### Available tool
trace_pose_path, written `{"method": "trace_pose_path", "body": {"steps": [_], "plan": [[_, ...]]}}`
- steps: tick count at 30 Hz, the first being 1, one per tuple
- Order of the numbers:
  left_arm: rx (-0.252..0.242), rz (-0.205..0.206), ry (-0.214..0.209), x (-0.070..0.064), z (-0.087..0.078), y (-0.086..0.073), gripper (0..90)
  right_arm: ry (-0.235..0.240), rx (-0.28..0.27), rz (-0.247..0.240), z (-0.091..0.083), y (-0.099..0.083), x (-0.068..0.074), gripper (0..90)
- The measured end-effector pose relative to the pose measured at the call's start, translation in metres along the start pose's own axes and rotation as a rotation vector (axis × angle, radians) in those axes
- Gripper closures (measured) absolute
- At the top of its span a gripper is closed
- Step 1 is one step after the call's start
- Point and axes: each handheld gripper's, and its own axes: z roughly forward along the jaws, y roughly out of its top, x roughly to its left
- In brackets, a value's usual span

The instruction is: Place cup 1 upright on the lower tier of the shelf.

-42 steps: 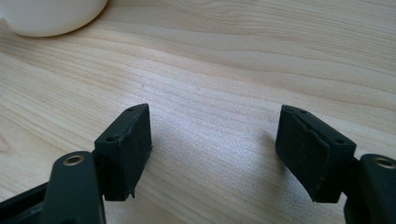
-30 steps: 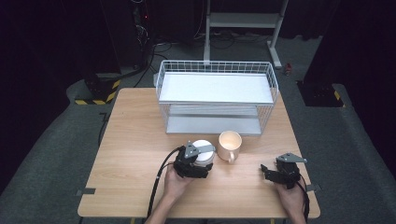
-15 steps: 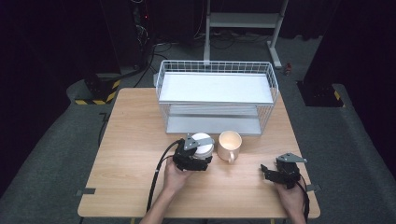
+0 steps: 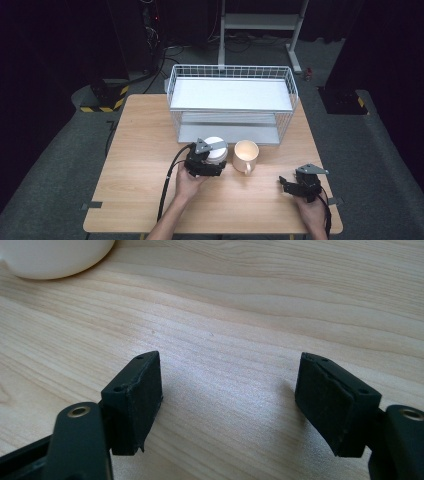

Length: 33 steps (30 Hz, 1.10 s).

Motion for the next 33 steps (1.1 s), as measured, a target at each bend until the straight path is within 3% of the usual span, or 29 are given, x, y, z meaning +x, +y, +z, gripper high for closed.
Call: {"method": "trace_pose_path", "body": {"steps": [14,22,30,33], "plan": [[-0.008,-0.042,0.009,0.011,0.001,0.0,19.2,0.0,0.0,0.0,0.0,0.0,0.0,27.0],[-0.004,-0.014,0.021,0.009,0.001,0.009,19.2,0.0,0.0,0.0,0.0,0.0,0.0,27.0],[-0.006,-0.048,0.015,0.015,0.006,0.011,19.2,0.0,0.0,0.0,0.0,0.0,0.0,27.0],[0.001,-0.04,0.025,0.017,0.006,0.013,19.2,0.0,0.0,0.0,0.0,0.0,0.0,27.0]]}}
